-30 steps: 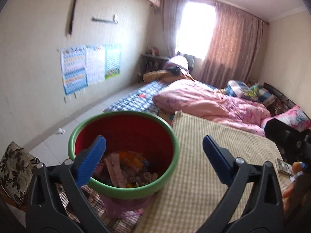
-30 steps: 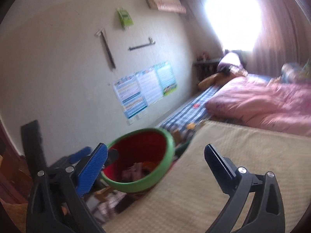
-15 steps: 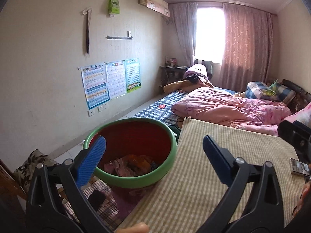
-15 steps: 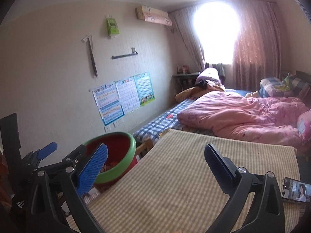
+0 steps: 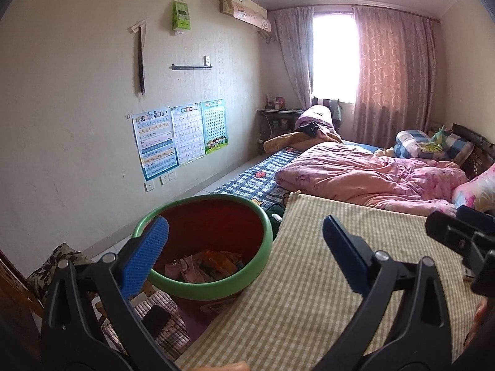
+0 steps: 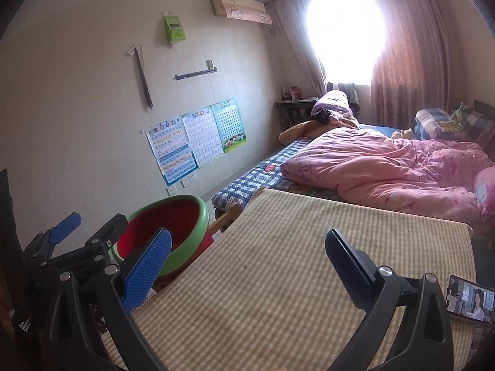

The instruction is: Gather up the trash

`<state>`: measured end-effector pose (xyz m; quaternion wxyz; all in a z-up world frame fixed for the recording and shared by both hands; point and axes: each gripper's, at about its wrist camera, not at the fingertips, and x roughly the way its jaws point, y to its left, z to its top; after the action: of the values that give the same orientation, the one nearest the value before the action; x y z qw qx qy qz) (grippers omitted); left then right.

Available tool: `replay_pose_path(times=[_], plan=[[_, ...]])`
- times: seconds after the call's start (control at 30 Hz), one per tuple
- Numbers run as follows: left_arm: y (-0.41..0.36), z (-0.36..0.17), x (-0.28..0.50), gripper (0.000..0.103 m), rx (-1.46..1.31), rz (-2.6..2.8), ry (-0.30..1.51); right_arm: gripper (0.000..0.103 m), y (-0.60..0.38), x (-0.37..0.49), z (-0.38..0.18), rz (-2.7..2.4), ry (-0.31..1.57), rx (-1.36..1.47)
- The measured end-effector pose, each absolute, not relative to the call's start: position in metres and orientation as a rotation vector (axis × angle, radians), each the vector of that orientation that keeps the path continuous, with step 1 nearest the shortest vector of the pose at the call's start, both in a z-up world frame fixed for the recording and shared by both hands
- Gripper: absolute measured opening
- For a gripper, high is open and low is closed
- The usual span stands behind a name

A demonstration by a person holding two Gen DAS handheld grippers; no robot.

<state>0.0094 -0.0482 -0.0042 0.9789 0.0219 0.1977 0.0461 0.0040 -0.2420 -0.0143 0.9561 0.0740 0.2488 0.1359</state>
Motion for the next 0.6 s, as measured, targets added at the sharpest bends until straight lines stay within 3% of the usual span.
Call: replay_pose_path(times=[0.6], plan=[[-0.0521,-0.0065,0.0157,0.098,0.050,0.083,0.421,0.097,-0.2473,0.0105,-0.0172,0.269,0.525,0.155]])
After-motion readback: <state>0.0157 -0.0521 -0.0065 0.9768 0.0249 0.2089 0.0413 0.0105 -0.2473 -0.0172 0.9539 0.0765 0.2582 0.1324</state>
